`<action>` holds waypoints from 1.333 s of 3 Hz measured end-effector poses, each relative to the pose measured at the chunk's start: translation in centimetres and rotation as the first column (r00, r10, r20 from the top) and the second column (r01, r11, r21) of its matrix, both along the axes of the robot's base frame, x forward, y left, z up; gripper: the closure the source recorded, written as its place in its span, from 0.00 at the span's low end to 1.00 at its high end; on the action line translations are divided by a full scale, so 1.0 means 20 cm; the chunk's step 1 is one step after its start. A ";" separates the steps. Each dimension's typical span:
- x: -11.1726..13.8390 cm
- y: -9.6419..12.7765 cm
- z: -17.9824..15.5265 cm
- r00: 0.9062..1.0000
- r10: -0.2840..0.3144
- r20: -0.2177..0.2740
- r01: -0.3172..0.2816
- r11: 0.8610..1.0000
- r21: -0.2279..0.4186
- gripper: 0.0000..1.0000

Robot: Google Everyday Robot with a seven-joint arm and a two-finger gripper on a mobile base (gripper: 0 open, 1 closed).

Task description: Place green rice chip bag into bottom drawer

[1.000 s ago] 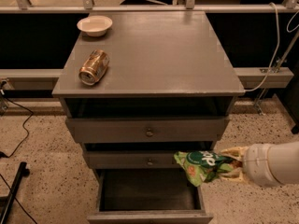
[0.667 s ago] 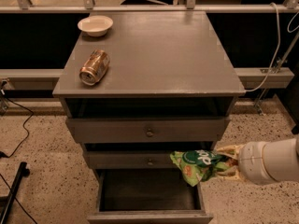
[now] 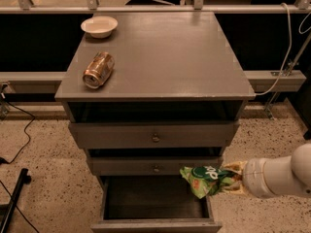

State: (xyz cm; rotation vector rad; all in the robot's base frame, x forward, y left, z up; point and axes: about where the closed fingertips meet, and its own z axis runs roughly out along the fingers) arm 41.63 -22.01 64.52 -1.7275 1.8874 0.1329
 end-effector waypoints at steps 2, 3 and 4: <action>0.01 -0.05 -0.64 0.998 -0.055 0.003 0.054 0.994 0.097 1.00; 0.01 -0.05 -0.64 0.998 -0.055 0.003 0.054 0.994 0.097 1.00; 0.05 -0.10 -0.71 0.996 -0.092 -0.019 0.094 0.991 0.094 1.00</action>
Offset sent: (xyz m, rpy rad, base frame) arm 0.0021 -0.0175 -0.1681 0.1317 -0.0329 -0.0631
